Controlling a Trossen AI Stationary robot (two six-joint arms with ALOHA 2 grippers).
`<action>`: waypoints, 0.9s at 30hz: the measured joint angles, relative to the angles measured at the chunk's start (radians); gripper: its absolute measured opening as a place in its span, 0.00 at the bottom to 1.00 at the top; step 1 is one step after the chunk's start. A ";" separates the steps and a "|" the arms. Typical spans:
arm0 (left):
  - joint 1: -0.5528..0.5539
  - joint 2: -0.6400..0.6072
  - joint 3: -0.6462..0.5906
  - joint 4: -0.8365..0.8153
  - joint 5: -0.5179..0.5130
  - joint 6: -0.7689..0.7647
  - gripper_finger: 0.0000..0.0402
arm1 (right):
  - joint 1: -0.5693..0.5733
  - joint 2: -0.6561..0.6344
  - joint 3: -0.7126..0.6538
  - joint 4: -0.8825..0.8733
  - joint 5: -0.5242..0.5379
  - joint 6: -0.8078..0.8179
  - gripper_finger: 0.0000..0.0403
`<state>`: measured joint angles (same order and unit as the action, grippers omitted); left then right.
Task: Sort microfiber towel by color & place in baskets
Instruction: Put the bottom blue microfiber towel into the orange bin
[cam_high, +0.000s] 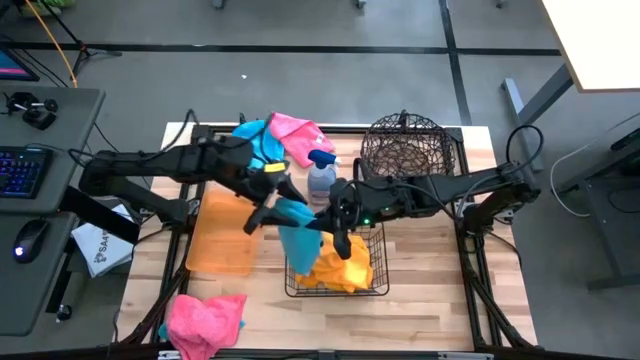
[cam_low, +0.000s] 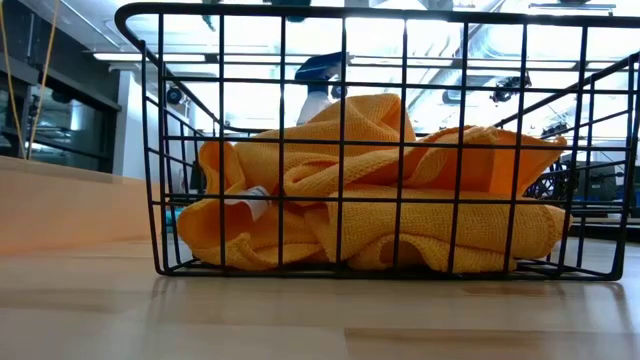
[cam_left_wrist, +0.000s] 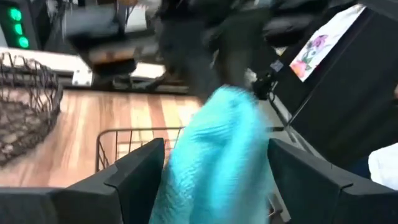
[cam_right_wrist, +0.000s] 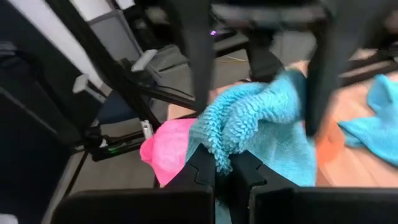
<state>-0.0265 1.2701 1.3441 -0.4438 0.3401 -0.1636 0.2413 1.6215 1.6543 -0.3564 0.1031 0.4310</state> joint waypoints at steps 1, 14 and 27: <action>0.000 0.012 0.000 0.002 0.001 -0.010 0.68 | 0.000 0.000 0.000 0.005 -0.007 -0.012 0.00; 0.000 0.085 0.000 0.075 0.239 -0.070 0.68 | -0.021 -0.020 0.000 0.020 -0.010 -0.141 0.00; 0.054 0.053 0.000 -0.077 0.171 0.089 0.04 | -0.026 -0.034 0.000 0.016 -0.047 -0.096 0.30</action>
<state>0.0273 1.3227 1.3437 -0.5207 0.5107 -0.0741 0.2157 1.5872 1.6543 -0.3400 0.0559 0.3352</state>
